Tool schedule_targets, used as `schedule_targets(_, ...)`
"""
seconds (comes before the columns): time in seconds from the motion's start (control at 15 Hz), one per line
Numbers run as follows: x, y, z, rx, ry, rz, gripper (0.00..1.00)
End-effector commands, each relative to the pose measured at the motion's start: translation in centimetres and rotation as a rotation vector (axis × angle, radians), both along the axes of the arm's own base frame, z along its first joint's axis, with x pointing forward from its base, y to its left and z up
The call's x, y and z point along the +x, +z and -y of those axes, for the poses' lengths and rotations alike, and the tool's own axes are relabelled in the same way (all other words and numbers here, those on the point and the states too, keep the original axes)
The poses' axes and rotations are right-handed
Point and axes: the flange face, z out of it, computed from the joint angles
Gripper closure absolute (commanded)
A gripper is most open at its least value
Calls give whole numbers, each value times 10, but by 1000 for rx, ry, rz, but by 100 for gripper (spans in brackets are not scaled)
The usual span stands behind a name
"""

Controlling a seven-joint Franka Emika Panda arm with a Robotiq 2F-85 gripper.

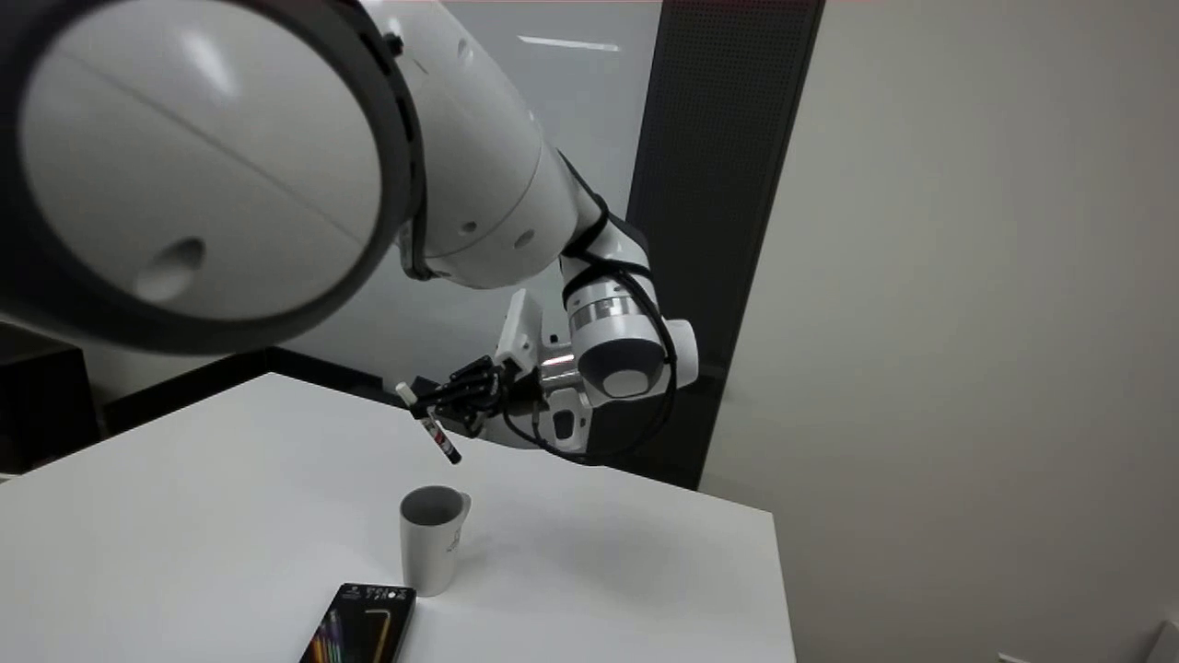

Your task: Put the marker inside the mug then take the marker out of the mug

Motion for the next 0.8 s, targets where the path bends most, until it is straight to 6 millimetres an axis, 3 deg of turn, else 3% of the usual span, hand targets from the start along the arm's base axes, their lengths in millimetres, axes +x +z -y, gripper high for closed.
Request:
schedule_targets(0.0, 4, -16, 10, 76, -87, -87, 93)
schedule_targets(0.73, -12, -87, 18, 189, -212, -222, 93)
